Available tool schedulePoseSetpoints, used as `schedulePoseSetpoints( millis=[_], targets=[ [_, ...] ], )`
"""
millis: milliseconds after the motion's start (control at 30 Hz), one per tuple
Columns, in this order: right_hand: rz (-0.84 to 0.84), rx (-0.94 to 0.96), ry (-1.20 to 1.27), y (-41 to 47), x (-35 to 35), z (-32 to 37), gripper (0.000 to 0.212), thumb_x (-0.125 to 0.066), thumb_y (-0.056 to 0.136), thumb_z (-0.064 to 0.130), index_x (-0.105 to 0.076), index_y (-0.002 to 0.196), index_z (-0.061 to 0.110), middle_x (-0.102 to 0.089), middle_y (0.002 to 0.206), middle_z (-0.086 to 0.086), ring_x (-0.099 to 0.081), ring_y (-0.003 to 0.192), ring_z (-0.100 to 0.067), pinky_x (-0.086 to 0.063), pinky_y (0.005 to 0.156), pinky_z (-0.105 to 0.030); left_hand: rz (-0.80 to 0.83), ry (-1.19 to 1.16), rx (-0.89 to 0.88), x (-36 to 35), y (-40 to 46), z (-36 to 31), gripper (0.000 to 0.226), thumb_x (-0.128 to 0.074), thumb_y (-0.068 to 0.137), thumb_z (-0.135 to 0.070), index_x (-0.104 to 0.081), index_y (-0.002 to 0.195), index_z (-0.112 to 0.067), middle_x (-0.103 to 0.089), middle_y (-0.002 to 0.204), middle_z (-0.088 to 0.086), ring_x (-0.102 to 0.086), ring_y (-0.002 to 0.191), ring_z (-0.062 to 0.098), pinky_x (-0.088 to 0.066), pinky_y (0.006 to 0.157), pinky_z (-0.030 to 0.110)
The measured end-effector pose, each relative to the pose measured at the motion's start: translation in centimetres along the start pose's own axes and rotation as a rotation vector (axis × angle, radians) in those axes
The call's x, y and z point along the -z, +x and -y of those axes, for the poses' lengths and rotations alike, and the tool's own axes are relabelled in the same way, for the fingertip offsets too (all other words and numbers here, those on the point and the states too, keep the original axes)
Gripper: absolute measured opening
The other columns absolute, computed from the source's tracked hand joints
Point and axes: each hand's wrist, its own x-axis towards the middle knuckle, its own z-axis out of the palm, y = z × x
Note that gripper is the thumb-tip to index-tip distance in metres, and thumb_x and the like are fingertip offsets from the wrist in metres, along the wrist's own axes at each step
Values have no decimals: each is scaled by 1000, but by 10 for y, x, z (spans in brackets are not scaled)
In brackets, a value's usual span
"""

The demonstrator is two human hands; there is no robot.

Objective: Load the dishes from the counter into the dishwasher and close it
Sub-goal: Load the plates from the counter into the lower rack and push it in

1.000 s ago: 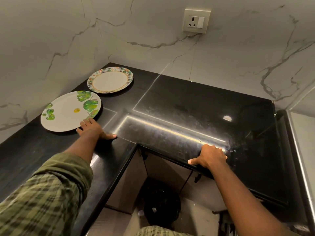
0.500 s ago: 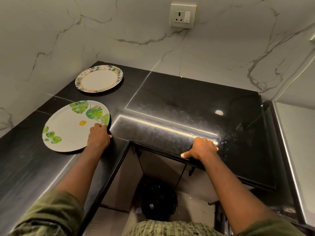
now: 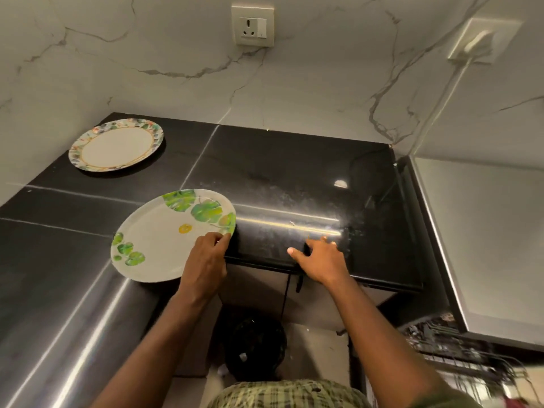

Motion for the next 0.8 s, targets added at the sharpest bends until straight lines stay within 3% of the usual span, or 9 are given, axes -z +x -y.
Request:
schedulePoseSetpoints(
  millis=[67, 133, 233, 300, 433, 533, 600, 700, 800],
  targets=[
    [-104, 21, 302, -10, 2, -16, 62, -52, 91, 76, -74, 105, 20, -73, 113, -5, -62, 117, -30, -51, 92, -36, -5, 3, -113, 6, 1, -35, 65, -56, 72, 7, -63, 136, -3, -63, 117, 20, -58, 94, 42, -56, 79, 49],
    [-107, -32, 714, -24, 8, -21, 49, -58, 95, 66, -73, 91, 20, -72, 84, 9, -68, 95, -18, -52, 81, -29, 5, 0, -195, 12, 2, -67, 71, -62, 70, 9, -62, 139, -6, -63, 121, 17, -59, 98, 40, -56, 82, 47],
    [170, -191, 1292, -38, 19, -32, 60, -55, 97, 64, -68, 119, 10, -78, 106, -12, -75, 94, -28, -61, 83, -38, 21, -51, -383, 19, 2, -122, 73, -62, 67, 8, -62, 139, -9, -64, 122, 14, -60, 101, 36, -56, 84, 46],
    [235, -216, 1488, -43, 26, -46, 56, -53, 102, 57, -70, 121, 7, -76, 108, -20, -76, 91, -31, -64, 79, -40, 48, -88, -511, 18, -2, -157, 72, -65, 68, 6, -64, 138, -10, -64, 123, 12, -61, 104, 34, -56, 87, 46],
    [-120, -285, 1578, -54, 47, -94, 24, -54, 95, 9, -75, 101, -3, -72, 89, -19, -66, 65, -22, -51, 53, -29, 131, -155, -664, -1, -8, -214, 76, -78, 70, 7, -62, 141, -18, -62, 130, 6, -57, 114, 28, -57, 96, 45],
    [-271, -319, 1614, -71, 59, -137, 23, -57, 94, 7, -76, 102, -2, -75, 91, -20, -70, 74, -27, -56, 66, -34, 139, -235, -798, -11, -7, -252, 60, -64, 83, -4, -60, 141, -19, -61, 133, 3, -52, 123, 27, -52, 100, 45],
    [-418, -356, 1691, -86, 73, -169, 20, -58, 94, 6, -76, 102, -1, -76, 89, -18, -72, 74, -26, -59, 65, -33, 93, -296, -877, -15, -10, -279, 49, -51, 93, -13, -60, 141, -19, -59, 139, 4, -50, 135, 28, -45, 110, 44],
    [-654, -381, 1718, -108, 96, -220, 15, -60, 95, 8, -74, 94, 4, -73, 81, -16, -67, 64, -24, -52, 52, -30, 44, -377, -922, -25, -15, -312, 50, -58, 95, -9, -55, 145, -14, -46, 157, 10, -39, 149, 31, -33, 122, 47],
    [-884, -414, 1710, -137, 115, -271, 13, -57, 97, 7, -70, 93, 9, -70, 72, -6, -65, 60, -19, -51, 47, -27, 153, -356, -931, -46, -9, -335, 62, -67, 92, -10, -49, 152, -12, -32, 167, 8, -27, 156, 28, -29, 124, 48]
  ],
)
